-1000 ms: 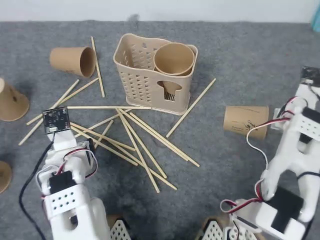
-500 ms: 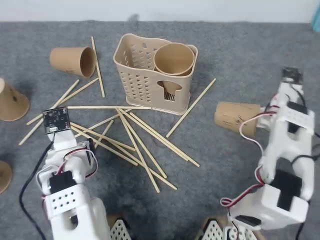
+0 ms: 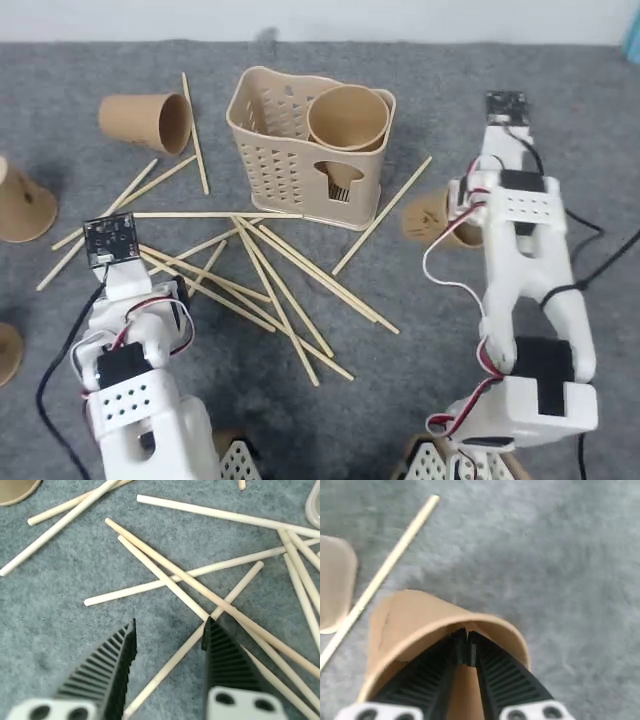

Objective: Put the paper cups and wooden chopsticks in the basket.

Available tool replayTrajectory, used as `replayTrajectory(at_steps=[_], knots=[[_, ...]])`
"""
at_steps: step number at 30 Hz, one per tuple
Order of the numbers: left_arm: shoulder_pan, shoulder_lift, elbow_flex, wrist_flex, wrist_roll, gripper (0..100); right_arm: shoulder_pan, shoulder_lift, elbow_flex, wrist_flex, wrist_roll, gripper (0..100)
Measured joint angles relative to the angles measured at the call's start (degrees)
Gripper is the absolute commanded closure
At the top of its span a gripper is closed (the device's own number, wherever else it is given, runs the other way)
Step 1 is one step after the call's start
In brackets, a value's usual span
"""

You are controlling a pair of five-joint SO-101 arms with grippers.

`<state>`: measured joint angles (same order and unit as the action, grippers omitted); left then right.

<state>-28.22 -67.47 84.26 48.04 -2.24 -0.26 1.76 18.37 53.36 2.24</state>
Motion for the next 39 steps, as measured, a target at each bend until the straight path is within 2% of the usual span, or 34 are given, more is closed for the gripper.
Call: replayTrajectory(at_steps=[7, 9, 14, 20, 26, 32, 36, 39], knots=[[0.00, 0.00, 0.00, -0.26, 0.00, 79, -4.48, 0.00, -4.40, 0.00, 0.00, 98.3], [0.00, 0.00, 0.00, -0.26, 0.00, 79, -4.66, 0.00, -7.21, 1.76, 0.00, 94.6], [0.00, 0.00, 0.00, -0.26, 0.00, 79, -4.31, 0.00, -20.40, 14.42, 2.64, 84.4], [0.00, 0.00, 0.00, -0.26, 0.00, 79, -2.46, 0.00, -34.29, 30.33, 4.31, 83.6], [0.00, 0.00, 0.00, -0.26, 0.00, 79, -2.73, 0.00, -35.43, 40.26, 4.57, 83.6], [0.00, 0.00, 0.00, -0.26, 0.00, 79, -2.46, 0.00, -35.43, 45.54, 4.66, 83.6], [0.00, 0.00, 0.00, -0.26, 0.00, 79, -2.55, -0.70, -33.05, 45.89, 4.66, 83.6], [0.00, 0.00, 0.00, -0.26, 0.00, 79, -2.37, -5.98, -24.70, 42.73, 4.66, 83.6]])
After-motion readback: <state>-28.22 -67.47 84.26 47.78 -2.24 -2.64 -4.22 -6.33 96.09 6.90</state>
